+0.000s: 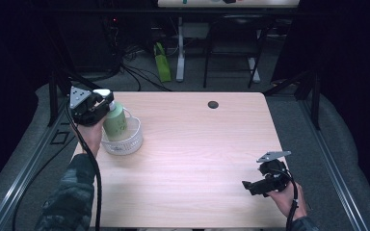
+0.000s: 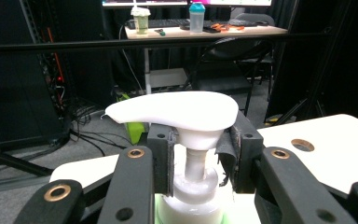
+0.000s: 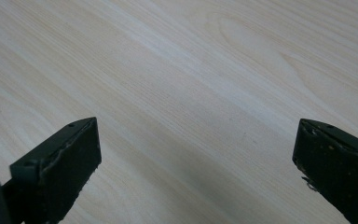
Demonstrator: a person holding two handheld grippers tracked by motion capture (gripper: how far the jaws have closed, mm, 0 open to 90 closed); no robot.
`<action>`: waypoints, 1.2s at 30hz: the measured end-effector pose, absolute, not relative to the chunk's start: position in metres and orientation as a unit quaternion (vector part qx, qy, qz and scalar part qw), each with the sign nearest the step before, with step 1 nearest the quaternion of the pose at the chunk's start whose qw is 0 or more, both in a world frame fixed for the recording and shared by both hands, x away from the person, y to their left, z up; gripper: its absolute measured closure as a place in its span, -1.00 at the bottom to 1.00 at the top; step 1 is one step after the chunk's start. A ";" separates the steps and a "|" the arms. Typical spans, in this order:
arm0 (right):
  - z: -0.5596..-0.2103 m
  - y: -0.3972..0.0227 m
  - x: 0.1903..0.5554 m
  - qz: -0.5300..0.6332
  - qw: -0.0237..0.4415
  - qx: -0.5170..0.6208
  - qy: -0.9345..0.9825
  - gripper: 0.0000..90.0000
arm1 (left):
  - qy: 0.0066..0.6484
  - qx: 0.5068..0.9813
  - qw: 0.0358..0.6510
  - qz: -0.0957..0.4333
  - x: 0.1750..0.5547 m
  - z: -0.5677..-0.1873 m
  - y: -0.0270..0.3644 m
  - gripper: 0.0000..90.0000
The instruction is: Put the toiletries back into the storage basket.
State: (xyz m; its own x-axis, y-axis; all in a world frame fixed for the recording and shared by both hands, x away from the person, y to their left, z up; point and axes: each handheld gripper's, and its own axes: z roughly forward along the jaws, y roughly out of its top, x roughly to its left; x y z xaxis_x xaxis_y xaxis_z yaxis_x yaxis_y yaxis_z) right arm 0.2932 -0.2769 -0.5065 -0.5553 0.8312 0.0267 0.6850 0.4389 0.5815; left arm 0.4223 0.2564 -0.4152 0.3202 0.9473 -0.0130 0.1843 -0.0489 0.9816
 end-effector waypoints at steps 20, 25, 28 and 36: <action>-0.506 -0.277 0.293 0.274 0.134 0.452 0.838 -0.99 | 0.467 0.605 0.534 0.361 0.416 -0.426 0.270 0.50; -0.506 -0.277 0.293 0.275 0.134 0.454 0.837 -0.99 | 0.468 0.605 0.533 0.361 0.413 -0.426 0.274 0.49; -0.505 -0.276 0.292 0.276 0.134 0.451 0.838 -0.99 | 0.465 0.610 0.533 0.359 0.412 -0.426 0.273 0.49; -0.505 -0.277 0.292 0.276 0.134 0.452 0.837 -0.99 | 0.457 0.624 0.517 0.367 0.407 -0.425 0.266 0.49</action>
